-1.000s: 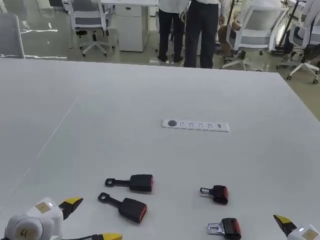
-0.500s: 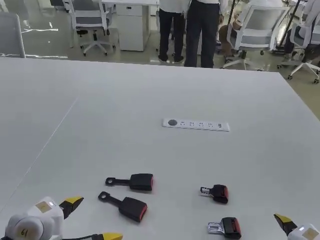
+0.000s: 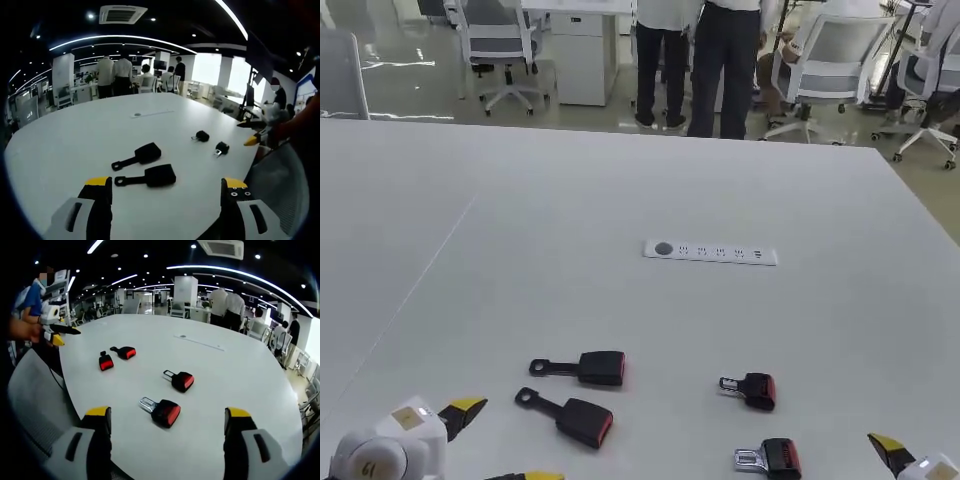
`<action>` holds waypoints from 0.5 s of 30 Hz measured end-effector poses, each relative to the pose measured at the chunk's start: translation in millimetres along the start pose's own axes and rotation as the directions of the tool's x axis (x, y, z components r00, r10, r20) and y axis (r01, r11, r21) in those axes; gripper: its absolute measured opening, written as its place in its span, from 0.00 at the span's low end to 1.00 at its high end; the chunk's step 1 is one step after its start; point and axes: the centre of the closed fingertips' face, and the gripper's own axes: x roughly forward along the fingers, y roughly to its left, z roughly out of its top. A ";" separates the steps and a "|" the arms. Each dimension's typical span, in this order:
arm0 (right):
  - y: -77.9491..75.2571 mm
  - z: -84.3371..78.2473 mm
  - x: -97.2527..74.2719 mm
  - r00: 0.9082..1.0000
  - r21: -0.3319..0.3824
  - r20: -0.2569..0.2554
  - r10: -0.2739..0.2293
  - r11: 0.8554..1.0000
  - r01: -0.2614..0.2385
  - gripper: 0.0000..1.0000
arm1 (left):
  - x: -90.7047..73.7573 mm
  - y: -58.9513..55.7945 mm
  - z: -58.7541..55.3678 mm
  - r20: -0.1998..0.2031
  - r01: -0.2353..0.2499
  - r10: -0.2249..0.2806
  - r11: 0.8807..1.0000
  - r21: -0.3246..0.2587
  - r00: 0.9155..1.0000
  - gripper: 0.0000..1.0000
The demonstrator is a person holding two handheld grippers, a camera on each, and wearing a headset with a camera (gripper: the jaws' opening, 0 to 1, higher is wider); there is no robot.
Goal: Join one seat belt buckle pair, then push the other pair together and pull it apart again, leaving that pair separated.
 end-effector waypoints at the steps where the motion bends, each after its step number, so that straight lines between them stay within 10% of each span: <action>1: 0.1 -0.3 0.1 1.000 0.000 -0.001 0.001 1.000 -0.001 0.96 | 0.1 0.1 -0.1 -0.001 0.000 0.000 1.000 0.002 1.000 0.92; 15: 4.7 -2.3 3.5 1.000 -0.009 -0.012 0.005 1.000 -0.006 0.95 | 1.1 4.3 -4.2 -0.002 -0.001 0.001 1.000 0.002 1.000 0.92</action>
